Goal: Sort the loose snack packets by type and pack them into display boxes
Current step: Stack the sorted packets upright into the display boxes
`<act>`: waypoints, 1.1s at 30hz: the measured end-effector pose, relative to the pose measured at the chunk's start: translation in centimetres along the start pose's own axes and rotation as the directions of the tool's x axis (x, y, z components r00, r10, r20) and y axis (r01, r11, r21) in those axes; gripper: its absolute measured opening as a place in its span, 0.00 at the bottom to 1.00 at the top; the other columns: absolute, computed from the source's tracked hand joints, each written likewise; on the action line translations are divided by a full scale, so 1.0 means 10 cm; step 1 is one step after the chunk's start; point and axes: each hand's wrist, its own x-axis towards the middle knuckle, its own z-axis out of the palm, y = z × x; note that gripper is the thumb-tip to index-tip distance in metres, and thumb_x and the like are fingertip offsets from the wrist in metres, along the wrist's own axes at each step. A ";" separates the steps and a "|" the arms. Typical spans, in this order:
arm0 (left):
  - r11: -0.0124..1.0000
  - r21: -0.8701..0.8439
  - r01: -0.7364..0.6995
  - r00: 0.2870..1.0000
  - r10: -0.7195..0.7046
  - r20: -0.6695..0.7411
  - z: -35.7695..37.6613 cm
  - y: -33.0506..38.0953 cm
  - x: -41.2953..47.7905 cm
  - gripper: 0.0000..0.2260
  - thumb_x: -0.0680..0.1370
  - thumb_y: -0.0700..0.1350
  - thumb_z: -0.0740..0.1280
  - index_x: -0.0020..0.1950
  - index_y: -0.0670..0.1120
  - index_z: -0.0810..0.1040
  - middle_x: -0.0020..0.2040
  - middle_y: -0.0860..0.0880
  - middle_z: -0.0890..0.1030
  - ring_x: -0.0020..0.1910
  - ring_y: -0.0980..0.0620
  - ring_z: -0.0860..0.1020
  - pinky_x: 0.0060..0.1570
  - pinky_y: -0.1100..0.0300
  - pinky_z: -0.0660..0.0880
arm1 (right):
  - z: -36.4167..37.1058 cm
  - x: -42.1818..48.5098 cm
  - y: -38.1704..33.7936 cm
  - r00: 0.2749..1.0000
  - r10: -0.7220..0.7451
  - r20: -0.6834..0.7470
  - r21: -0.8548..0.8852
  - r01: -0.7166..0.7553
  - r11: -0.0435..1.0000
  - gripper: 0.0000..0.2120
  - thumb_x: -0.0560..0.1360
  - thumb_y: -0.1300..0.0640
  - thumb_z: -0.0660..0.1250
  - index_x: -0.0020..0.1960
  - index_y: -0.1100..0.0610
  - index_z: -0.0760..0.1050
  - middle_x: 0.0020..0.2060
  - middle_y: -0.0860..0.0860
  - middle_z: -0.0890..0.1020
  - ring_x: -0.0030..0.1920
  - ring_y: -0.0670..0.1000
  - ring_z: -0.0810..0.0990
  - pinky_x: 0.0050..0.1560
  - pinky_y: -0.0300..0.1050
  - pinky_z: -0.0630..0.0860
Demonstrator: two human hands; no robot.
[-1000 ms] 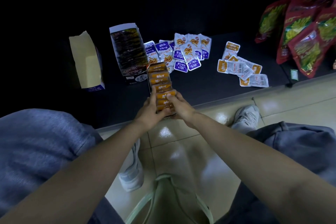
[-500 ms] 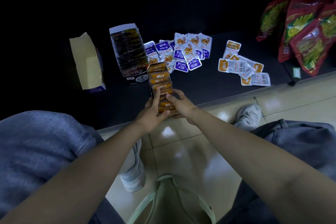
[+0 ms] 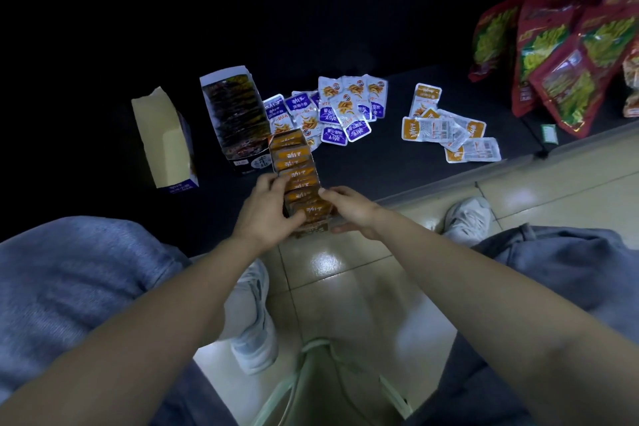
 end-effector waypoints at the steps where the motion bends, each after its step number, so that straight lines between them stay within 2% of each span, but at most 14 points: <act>1: 0.999 0.012 -0.041 0.996 0.042 -0.081 -0.02 0.04 0.02 0.27 0.75 0.47 0.68 0.73 0.46 0.66 0.69 0.46 0.66 0.65 0.46 0.70 0.64 0.52 0.70 | -0.04 0.01 0.00 1.000 -0.010 -0.017 -0.010 0.010 1.000 0.25 0.79 0.43 0.62 0.69 0.56 0.65 0.59 0.53 0.77 0.58 0.53 0.77 0.59 0.54 0.77; 3: 0.994 0.026 -0.110 0.970 0.113 -0.214 -0.06 0.17 0.09 0.18 0.75 0.40 0.66 0.65 0.45 0.75 0.63 0.47 0.72 0.60 0.47 0.74 0.59 0.55 0.72 | -0.16 0.00 -0.03 0.998 -0.028 -0.064 -0.036 0.026 0.999 0.25 0.79 0.45 0.62 0.71 0.57 0.65 0.62 0.53 0.75 0.61 0.55 0.76 0.60 0.55 0.76; 5: 0.986 0.036 -0.165 0.950 0.169 -0.262 -0.07 0.35 0.23 0.13 0.75 0.38 0.64 0.58 0.45 0.79 0.57 0.47 0.75 0.56 0.48 0.75 0.54 0.57 0.71 | -0.34 -0.01 -0.09 0.995 -0.043 -0.085 -0.047 0.039 0.998 0.22 0.80 0.48 0.61 0.70 0.57 0.66 0.62 0.54 0.75 0.60 0.55 0.77 0.55 0.52 0.78; 7: 0.977 0.049 -0.206 0.945 0.211 -0.251 -0.04 0.54 0.41 0.11 0.76 0.38 0.63 0.54 0.46 0.81 0.54 0.48 0.76 0.55 0.49 0.74 0.50 0.60 0.69 | -0.59 0.00 -0.14 0.994 -0.058 -0.091 -0.075 0.051 0.996 0.15 0.81 0.51 0.61 0.64 0.57 0.70 0.59 0.56 0.77 0.55 0.55 0.79 0.50 0.49 0.79; 10: 0.968 0.075 -0.239 0.949 0.249 -0.192 0.08 0.79 0.71 0.09 0.76 0.39 0.63 0.52 0.47 0.81 0.53 0.47 0.78 0.56 0.47 0.73 0.52 0.59 0.67 | -1.01 0.04 -0.20 0.989 -0.072 -0.130 -0.133 0.054 0.990 0.07 0.81 0.55 0.60 0.57 0.55 0.72 0.52 0.56 0.78 0.51 0.54 0.79 0.50 0.48 0.77; 13: 0.961 0.106 -0.254 0.963 0.262 -0.069 0.26 0.98 1.03 0.10 0.76 0.40 0.63 0.53 0.48 0.81 0.53 0.47 0.79 0.56 0.46 0.73 0.53 0.59 0.67 | -1.47 0.13 -0.23 0.981 -0.076 -0.176 -0.201 0.040 0.979 0.07 0.81 0.56 0.59 0.56 0.56 0.73 0.49 0.55 0.78 0.50 0.53 0.78 0.49 0.46 0.76; 16: 0.959 0.099 -0.266 0.962 0.258 0.091 0.52 1.13 1.37 0.10 0.76 0.41 0.64 0.55 0.48 0.81 0.54 0.46 0.80 0.56 0.46 0.75 0.56 0.55 0.72 | -1.93 0.32 -0.20 0.977 -0.064 -0.205 -0.285 0.003 0.959 0.07 0.80 0.56 0.60 0.55 0.57 0.74 0.50 0.57 0.79 0.49 0.55 0.79 0.46 0.45 0.76; 19: 0.958 0.136 -0.254 0.931 0.204 0.302 0.80 1.27 1.70 0.12 0.77 0.42 0.65 0.60 0.47 0.79 0.59 0.46 0.78 0.59 0.47 0.75 0.59 0.52 0.73 | -2.32 0.57 -0.15 0.951 -0.089 -0.297 -0.371 -0.029 0.928 0.11 0.79 0.57 0.61 0.56 0.61 0.76 0.50 0.60 0.79 0.48 0.57 0.78 0.50 0.49 0.75; 21: 0.951 0.178 -0.253 0.908 0.170 0.382 0.99 1.36 1.92 0.13 0.78 0.43 0.65 0.62 0.48 0.78 0.61 0.46 0.76 0.61 0.47 0.74 0.62 0.52 0.71 | -2.51 0.73 -0.09 0.932 -0.113 -0.343 -0.436 -0.051 0.899 0.14 0.80 0.56 0.61 0.62 0.60 0.74 0.54 0.58 0.77 0.54 0.58 0.76 0.55 0.49 0.73; 24: 0.952 0.184 -0.246 0.912 0.163 0.376 1.20 1.44 2.22 0.15 0.78 0.44 0.64 0.66 0.48 0.75 0.64 0.45 0.74 0.64 0.45 0.72 0.64 0.51 0.69 | -2.69 0.98 -0.02 0.910 -0.136 -0.393 -0.503 -0.089 0.860 0.21 0.80 0.53 0.62 0.70 0.57 0.68 0.67 0.58 0.70 0.65 0.59 0.71 0.64 0.50 0.69; 27: 0.960 0.143 -0.241 0.920 0.179 0.349 1.34 1.46 2.45 0.20 0.78 0.43 0.64 0.71 0.48 0.69 0.70 0.45 0.68 0.68 0.45 0.67 0.67 0.52 0.67 | -2.80 1.28 -0.02 0.843 -0.263 -0.470 -0.581 -0.071 0.811 0.27 0.78 0.52 0.64 0.74 0.55 0.62 0.73 0.59 0.61 0.72 0.61 0.61 0.71 0.54 0.63; 29: 0.958 0.129 -0.257 0.909 0.194 0.368 1.42 1.45 2.57 0.24 0.78 0.43 0.64 0.74 0.49 0.64 0.76 0.46 0.62 0.73 0.45 0.61 0.71 0.53 0.61 | -2.83 1.46 0.01 0.817 -0.294 -0.495 -0.625 -0.101 0.774 0.30 0.77 0.50 0.65 0.76 0.53 0.58 0.76 0.57 0.56 0.75 0.60 0.55 0.72 0.56 0.59; 31: 0.952 0.126 -0.279 0.894 0.209 0.397 1.48 1.43 2.68 0.29 0.78 0.44 0.64 0.77 0.51 0.59 0.78 0.48 0.55 0.76 0.45 0.55 0.73 0.54 0.56 | -2.83 1.58 0.07 0.806 -0.314 -0.501 -0.690 -0.153 0.707 0.32 0.76 0.48 0.66 0.76 0.53 0.58 0.74 0.57 0.60 0.73 0.61 0.58 0.70 0.55 0.61; 33: 0.952 0.124 -0.281 0.891 0.211 0.402 1.53 1.41 2.79 0.30 0.78 0.44 0.64 0.78 0.52 0.57 0.79 0.49 0.53 0.76 0.45 0.53 0.73 0.55 0.54 | -2.80 1.62 0.15 0.768 -0.369 -0.524 -0.732 -0.185 0.656 0.33 0.74 0.50 0.69 0.74 0.55 0.60 0.69 0.58 0.65 0.69 0.60 0.62 0.66 0.53 0.64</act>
